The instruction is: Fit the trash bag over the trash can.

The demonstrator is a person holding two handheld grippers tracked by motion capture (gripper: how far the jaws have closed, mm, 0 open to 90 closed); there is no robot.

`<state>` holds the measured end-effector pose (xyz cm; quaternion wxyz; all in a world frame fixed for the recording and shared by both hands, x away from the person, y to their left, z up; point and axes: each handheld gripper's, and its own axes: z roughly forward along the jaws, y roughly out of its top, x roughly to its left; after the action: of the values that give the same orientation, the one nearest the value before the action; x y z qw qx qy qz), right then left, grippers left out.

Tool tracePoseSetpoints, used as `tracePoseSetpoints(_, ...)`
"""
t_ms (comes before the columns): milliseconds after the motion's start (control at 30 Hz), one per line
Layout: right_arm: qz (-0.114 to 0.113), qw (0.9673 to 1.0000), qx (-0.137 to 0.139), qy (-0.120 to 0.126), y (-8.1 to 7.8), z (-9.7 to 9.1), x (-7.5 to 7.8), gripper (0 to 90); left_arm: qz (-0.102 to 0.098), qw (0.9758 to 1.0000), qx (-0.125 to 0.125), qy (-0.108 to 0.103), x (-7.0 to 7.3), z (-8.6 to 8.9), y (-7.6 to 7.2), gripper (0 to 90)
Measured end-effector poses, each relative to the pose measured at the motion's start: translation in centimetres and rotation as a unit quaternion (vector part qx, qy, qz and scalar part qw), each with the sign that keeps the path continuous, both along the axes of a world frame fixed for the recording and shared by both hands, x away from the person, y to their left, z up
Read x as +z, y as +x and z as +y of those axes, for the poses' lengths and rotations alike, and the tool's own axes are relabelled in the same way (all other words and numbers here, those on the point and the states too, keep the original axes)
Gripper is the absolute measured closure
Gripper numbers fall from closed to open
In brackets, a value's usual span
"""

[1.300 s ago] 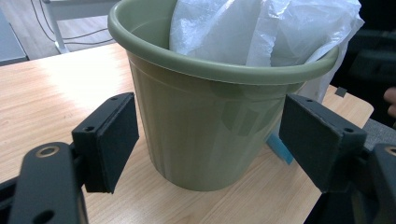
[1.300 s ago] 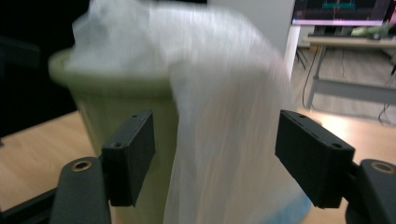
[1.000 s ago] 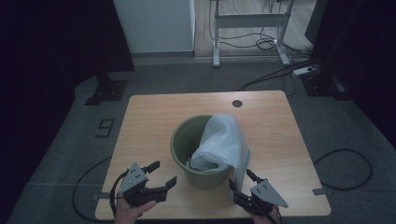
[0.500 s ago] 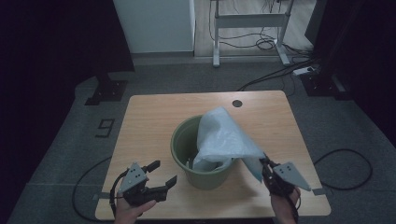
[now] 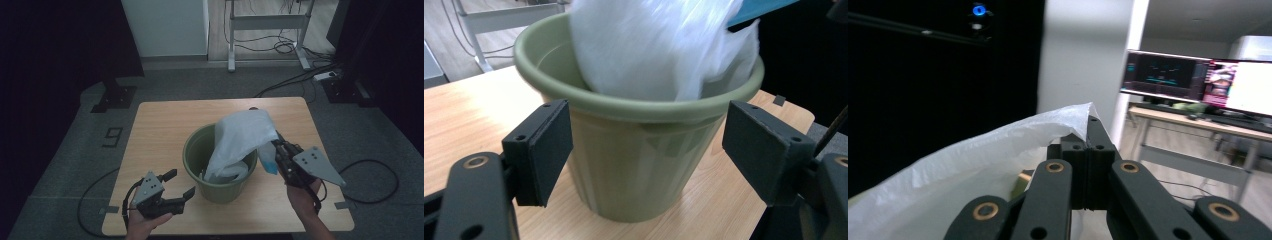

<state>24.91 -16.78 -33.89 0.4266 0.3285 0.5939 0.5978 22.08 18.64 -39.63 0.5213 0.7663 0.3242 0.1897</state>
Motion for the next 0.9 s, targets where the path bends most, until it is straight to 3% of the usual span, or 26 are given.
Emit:
tracePoseSetpoints(200, 0.016, 0.9993, 0.030, -0.013, 0.1, 1.9, -1.0, 88.6, -0.006, 1.0000, 0.000, 0.002, 0.6, -1.2, 0.2, 19.5)
tracePoseSetpoints(700, 0.033, 0.9985, 0.040, -0.019, 0.2, 1.6, -1.4, 88.5, -0.020, 0.9997, -0.001, 0.015, 1.2, -4.0, 0.7, 19.8)
tracePoseSetpoints(900, 0.035, 0.9982, 0.045, -0.020, 0.3, 1.9, -1.3, 88.5, -0.023, 0.9994, 0.018, 0.018, 1.2, -4.6, 1.4, 20.9)
